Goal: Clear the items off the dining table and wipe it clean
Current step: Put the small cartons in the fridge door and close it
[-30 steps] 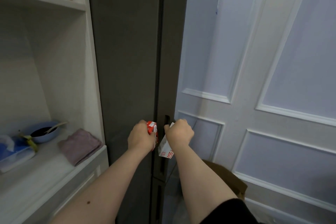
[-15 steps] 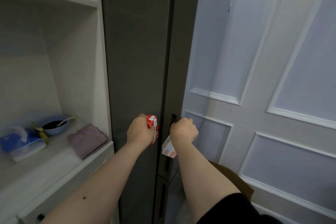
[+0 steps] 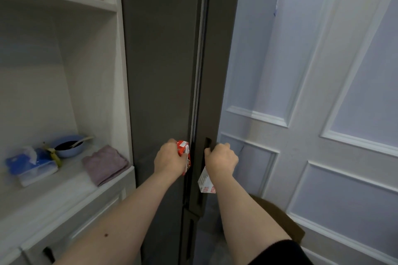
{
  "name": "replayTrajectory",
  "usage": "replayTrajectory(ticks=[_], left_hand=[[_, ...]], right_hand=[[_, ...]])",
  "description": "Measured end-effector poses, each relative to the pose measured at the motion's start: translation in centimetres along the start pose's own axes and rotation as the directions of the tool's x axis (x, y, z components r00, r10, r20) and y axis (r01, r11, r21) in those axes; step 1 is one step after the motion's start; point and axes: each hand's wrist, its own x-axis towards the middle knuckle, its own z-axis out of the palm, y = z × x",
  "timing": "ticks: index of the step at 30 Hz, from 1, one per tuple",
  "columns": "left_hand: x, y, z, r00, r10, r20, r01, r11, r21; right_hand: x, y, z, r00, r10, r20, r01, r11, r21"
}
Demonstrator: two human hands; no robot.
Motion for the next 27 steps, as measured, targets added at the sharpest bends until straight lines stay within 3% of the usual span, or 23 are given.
replayTrajectory(ticks=[5, 13, 16, 19, 23, 27], left_hand=[[0.5, 1.9, -0.5, 1.0, 0.001, -0.025, -0.001, 1.0, 0.02], [-1.5, 6.5, 2.5, 0.997, 0.05, 0.056, -0.049, 0.999, -0.017], [-2.5, 8.4, 4.0, 0.995, 0.076, 0.069, -0.075, 0.997, -0.024], [-3.1, 10.5, 4.6, 0.996, 0.072, 0.059, -0.071, 0.997, -0.024], [-2.5, 12.8, 4.3, 0.995, 0.103, 0.0, -0.103, 0.995, 0.016], [-0.9, 14.8, 3.6, 0.99, 0.138, -0.023, -0.139, 0.989, -0.057]], right_hand=[[-0.2, 4.7, -2.6, 0.999, -0.031, 0.019, 0.032, 0.998, -0.052], [-1.1, 11.3, -6.7, 0.983, 0.143, 0.117, -0.14, 0.989, -0.038], [-2.0, 13.0, -8.6, 0.959, 0.138, 0.246, -0.055, 0.947, -0.317], [-2.7, 12.6, -10.5, 0.946, -0.011, 0.323, 0.114, 0.946, -0.303], [-2.1, 10.7, -14.3, 0.969, -0.24, 0.06, 0.244, 0.967, -0.07], [0.3, 10.2, -16.4, 0.927, -0.294, -0.233, 0.312, 0.949, 0.046]])
